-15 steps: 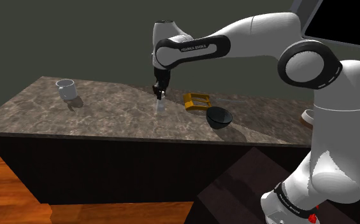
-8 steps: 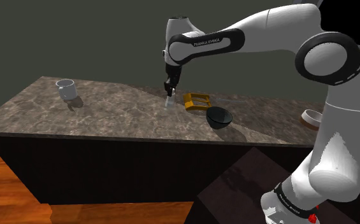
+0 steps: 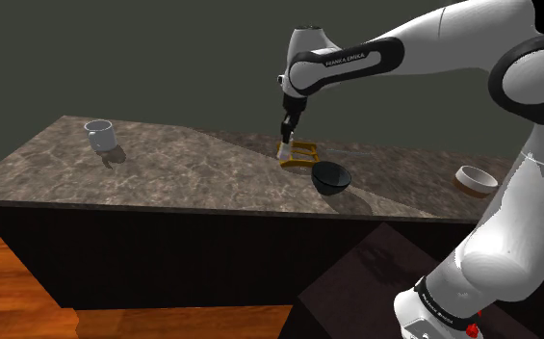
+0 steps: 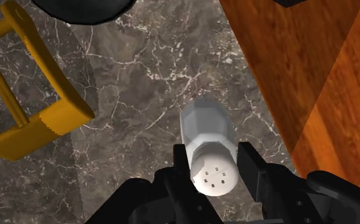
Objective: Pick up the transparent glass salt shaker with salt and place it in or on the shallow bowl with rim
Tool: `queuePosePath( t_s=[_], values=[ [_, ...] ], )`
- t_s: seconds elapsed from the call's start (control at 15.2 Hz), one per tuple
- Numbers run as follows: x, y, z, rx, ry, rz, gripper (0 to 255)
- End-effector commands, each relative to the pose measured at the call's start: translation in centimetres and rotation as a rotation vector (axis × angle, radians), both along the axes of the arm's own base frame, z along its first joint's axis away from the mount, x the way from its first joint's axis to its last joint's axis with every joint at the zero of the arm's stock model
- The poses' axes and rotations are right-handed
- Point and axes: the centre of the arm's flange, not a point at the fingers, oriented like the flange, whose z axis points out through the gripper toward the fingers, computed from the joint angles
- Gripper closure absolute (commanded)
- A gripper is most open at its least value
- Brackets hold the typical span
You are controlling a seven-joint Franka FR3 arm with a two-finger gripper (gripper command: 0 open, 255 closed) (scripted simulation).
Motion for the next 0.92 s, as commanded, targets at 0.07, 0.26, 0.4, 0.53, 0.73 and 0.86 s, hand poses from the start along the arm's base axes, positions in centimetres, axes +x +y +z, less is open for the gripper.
queuePosePath(
  t_s=[0.07, 0.26, 0.4, 0.53, 0.73, 0.86],
  values=[
    [-1.7, -3.5, 0.4, 0.001, -0.001, 0.001, 255],
    [-3.3, -7.1, 0.8, 0.001, -0.001, 0.001, 255],
    [-4.4, -9.5, 1.0, 0.001, -0.001, 0.001, 255],
    [-5.5, -11.9, 1.3, 0.001, -0.001, 0.001, 255],
    [-7.1, -15.4, 1.6, 0.001, -0.001, 0.001, 255],
    [-8.2, -17.8, 1.9, 0.001, -0.001, 0.001, 255]
  ],
)
